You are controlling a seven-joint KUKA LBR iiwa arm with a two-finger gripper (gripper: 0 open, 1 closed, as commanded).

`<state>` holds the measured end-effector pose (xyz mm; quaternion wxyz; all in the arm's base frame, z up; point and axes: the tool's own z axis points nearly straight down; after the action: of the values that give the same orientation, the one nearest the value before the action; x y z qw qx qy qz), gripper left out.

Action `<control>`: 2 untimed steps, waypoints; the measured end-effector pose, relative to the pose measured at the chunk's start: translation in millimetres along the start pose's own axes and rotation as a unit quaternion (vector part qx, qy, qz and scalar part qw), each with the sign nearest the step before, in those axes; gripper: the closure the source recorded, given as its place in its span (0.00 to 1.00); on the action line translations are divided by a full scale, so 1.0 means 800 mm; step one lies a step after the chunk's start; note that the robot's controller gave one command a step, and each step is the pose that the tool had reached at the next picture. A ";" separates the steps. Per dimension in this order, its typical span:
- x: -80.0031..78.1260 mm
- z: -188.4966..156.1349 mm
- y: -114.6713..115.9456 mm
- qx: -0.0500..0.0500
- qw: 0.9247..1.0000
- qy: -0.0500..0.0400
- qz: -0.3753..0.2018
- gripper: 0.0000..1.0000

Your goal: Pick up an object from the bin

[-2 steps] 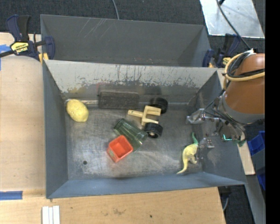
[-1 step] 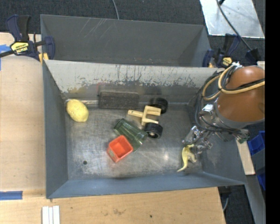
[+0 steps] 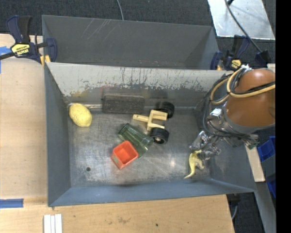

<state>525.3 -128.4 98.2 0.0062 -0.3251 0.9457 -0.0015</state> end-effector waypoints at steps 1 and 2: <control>0.015 -0.014 0.012 0.002 1.000 -0.003 -0.023 1.00; -0.009 -0.011 0.060 0.002 0.999 0.001 -0.042 1.00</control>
Offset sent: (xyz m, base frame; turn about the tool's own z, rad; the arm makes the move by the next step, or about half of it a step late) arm -0.0320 0.1076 0.0005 -0.1400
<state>501.6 -86.2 106.6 0.0056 -0.3645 0.9312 -0.0041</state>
